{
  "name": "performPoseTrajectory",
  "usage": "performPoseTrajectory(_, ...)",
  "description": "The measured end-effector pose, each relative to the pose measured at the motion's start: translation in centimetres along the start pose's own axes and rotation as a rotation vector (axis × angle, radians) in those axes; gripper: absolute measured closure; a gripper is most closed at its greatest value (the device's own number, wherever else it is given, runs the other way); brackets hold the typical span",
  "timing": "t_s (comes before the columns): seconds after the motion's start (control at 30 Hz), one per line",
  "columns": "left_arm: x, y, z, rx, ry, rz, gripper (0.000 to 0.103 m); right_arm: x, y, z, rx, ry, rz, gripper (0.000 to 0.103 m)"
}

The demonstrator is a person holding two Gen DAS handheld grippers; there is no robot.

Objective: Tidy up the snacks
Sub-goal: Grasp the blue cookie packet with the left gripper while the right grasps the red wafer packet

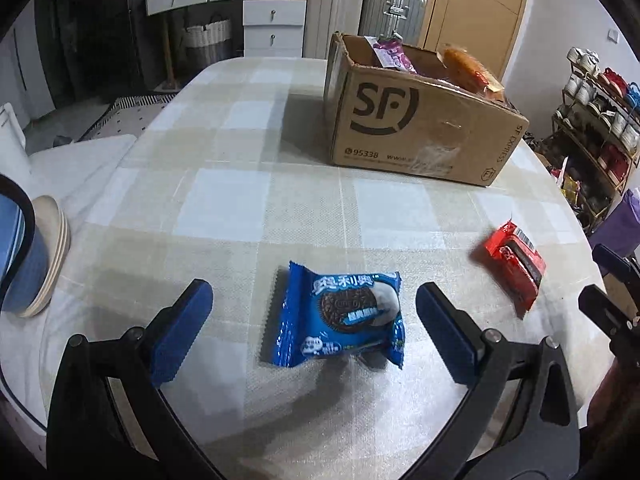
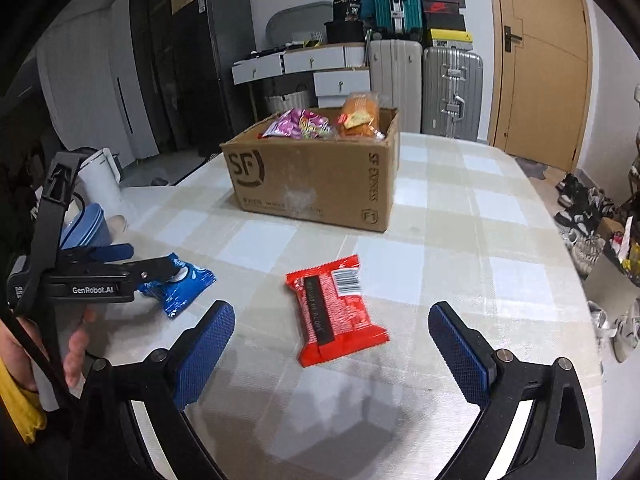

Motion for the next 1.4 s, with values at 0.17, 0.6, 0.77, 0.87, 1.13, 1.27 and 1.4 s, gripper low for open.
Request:
performPoseTrajectory(0.17,-1.9,-0.4,-0.1,-0.052,0.030,0.057,0.004,-0.4,-0.2,1.0,0.037,0.003,0.008,0.004)
performPoseTrajectory(0.6,-3.5,-1.2,-1.3,-0.108,-0.002,0.103,0.038,-1.8,-0.4,0.9,0.038,0.002,0.037,0.004)
performPoseTrajectory(0.77,-3.2,-0.9,-0.9,-0.087,-0.023,0.097,0.056,-2.1,-0.6,0.4,0.010,0.007,0.044,0.004)
performPoseTrajectory(0.87,-2.9,-0.8,-0.6,-0.057,-0.046,0.099,0.058,-2.3,-0.6,0.4,0.007,0.005,0.045,0.004)
performPoseTrajectory(1.13,-0.2,-0.7,-1.1,-0.037,-0.057,0.046,0.059,-3.6,-0.4,0.5,0.062,-0.033,0.045,0.004)
performPoseTrajectory(1.27,1.1,-0.6,-1.5,-0.031,-0.098,0.027,0.059,-5.1,-0.3,0.4,0.059,-0.013,0.084,0.004)
performPoseTrajectory(1.4,1.3,-0.5,-1.2,-0.012,-0.094,0.033,0.058,-6.4,-0.4,0.2,0.078,-0.028,0.108,0.006)
Point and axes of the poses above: each gripper's, at about its wrist camera, not at the fingertips, and x roughly against the way its jaws point, z to its left, y to its top, the point moved 3 cm from there along -x, roughly the way its jaws point, and after that the axes turned 4 degrees about -z, right-handed, at the moved point
